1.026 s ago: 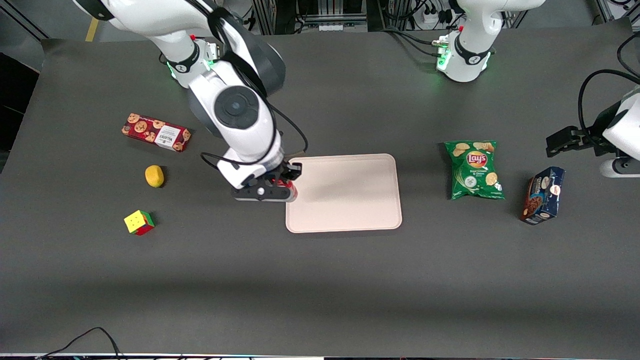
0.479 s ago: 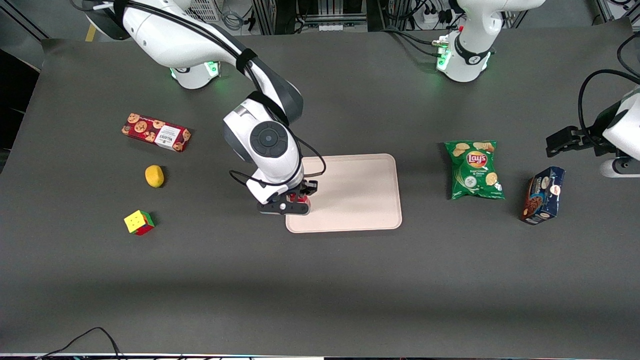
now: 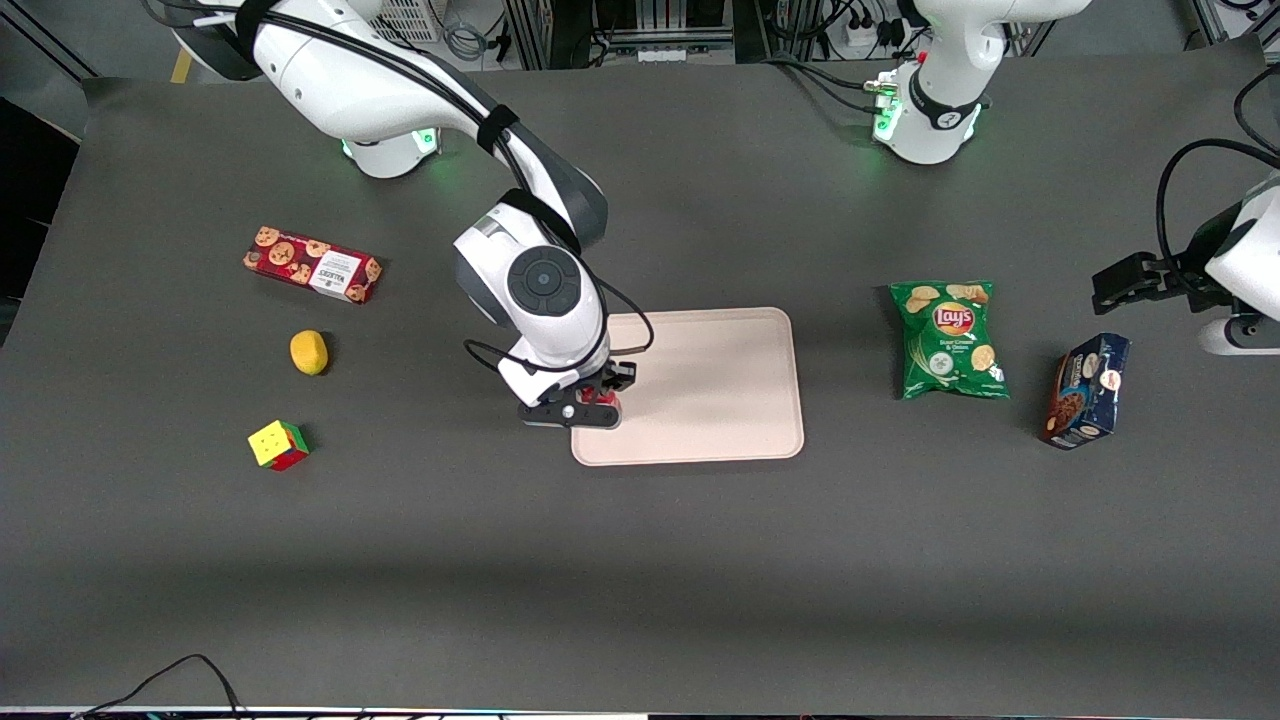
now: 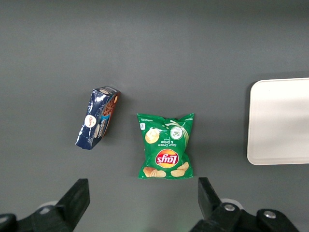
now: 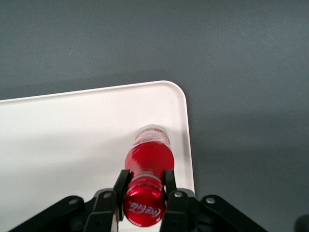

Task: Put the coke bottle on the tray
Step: 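Lower the bottle onto the tray's edge and open the right gripper, then withdraw the right gripper from the bottle away from the tray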

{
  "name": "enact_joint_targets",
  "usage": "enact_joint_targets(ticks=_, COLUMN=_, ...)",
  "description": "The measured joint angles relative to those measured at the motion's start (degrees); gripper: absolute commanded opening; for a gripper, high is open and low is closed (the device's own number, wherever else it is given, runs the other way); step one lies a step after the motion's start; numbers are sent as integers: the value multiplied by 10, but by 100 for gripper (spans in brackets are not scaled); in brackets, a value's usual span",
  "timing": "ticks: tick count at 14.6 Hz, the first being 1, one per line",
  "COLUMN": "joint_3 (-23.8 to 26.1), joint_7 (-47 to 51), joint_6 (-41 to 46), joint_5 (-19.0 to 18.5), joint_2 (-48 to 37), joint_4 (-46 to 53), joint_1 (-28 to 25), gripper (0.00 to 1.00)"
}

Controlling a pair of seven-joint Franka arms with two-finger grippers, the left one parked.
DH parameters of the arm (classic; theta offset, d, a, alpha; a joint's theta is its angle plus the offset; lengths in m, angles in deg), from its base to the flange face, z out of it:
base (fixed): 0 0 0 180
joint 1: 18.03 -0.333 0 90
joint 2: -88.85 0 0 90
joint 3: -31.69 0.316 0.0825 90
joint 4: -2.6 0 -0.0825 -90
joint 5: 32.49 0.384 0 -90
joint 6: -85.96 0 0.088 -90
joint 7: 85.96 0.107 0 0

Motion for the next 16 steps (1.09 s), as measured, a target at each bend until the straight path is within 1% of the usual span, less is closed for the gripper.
enact_joint_targets(ticks=1, joint_3=0, joint_7=0, joint_6=-2, joint_5=0, joint_2=0, joint_4=0, joint_1=0, gripper=100)
enact_joint_targets(ticks=8, joint_3=3, joint_7=20, joint_6=-16, joint_5=0, joint_2=-2, joint_4=1, joint_1=0, gripper=100)
enact_joint_targets(ticks=11, joint_3=4, joint_7=14, joint_6=-17, joint_5=-1, joint_2=-24, joint_4=3, joint_1=4, gripper=100)
enact_joint_targets(ticks=12, joint_3=4, joint_7=1, joint_6=-16, joint_5=-1, joint_2=-38, joint_4=2, joint_1=11, gripper=100)
enact_joint_targets(ticks=14, joint_3=5, joint_7=-50, joint_6=-13, joint_5=4, joint_2=-79, joint_4=-11, joint_1=45, gripper=100)
enact_joint_targets(ticks=16, joint_3=7, joint_7=-112, joint_6=-9, joint_5=29, joint_2=-134, joint_4=-43, joint_1=96, gripper=100)
